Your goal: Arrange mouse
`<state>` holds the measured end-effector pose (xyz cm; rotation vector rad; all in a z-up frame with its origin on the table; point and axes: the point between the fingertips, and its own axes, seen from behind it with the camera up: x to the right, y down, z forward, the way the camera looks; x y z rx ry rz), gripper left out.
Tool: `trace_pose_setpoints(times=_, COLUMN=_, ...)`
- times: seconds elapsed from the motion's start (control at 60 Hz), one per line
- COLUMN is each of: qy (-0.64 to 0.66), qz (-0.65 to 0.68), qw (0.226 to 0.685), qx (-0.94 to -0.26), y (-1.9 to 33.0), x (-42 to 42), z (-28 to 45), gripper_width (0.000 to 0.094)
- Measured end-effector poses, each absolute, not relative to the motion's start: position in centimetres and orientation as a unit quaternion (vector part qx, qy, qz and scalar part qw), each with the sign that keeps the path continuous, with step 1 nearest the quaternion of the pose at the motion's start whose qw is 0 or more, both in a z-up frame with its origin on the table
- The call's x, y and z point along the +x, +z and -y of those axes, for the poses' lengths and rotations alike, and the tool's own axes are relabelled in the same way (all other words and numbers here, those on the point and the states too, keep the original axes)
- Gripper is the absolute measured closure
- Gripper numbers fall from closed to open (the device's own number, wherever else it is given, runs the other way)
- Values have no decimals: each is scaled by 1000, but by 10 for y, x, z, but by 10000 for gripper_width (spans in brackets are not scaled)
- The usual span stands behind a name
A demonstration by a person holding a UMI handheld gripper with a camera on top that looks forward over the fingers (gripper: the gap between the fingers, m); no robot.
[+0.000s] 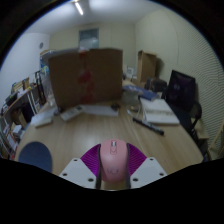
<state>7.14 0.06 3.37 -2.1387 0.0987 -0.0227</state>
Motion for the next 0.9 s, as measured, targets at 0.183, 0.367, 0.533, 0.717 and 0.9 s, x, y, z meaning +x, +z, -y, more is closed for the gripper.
trace_pose_setpoints(times=0.183, qy=46, qz=-15, qw=566, qx=-823, y=167, x=-53, z=9, gripper_width=611)
trace_pose_setpoints(times=0.367, qy=80, qz=29, qw=530, qx=-844, y=113, x=-194, z=21, gripper_width=610)
trace_pose_setpoints(times=0.533, qy=52, qz=49, qw=471, qx=-879, y=19, x=-221, z=29, gripper_width=608)
trace_pose_setpoints(times=0.717, qy=34, qz=71, qw=456, qx=-887, y=-13, x=-219, z=34, gripper_width=497)
trace_pose_setpoints(times=0.9, qy=50, qz=68, qw=420, qx=-904, y=-12, x=-215, z=38, gripper_width=252)
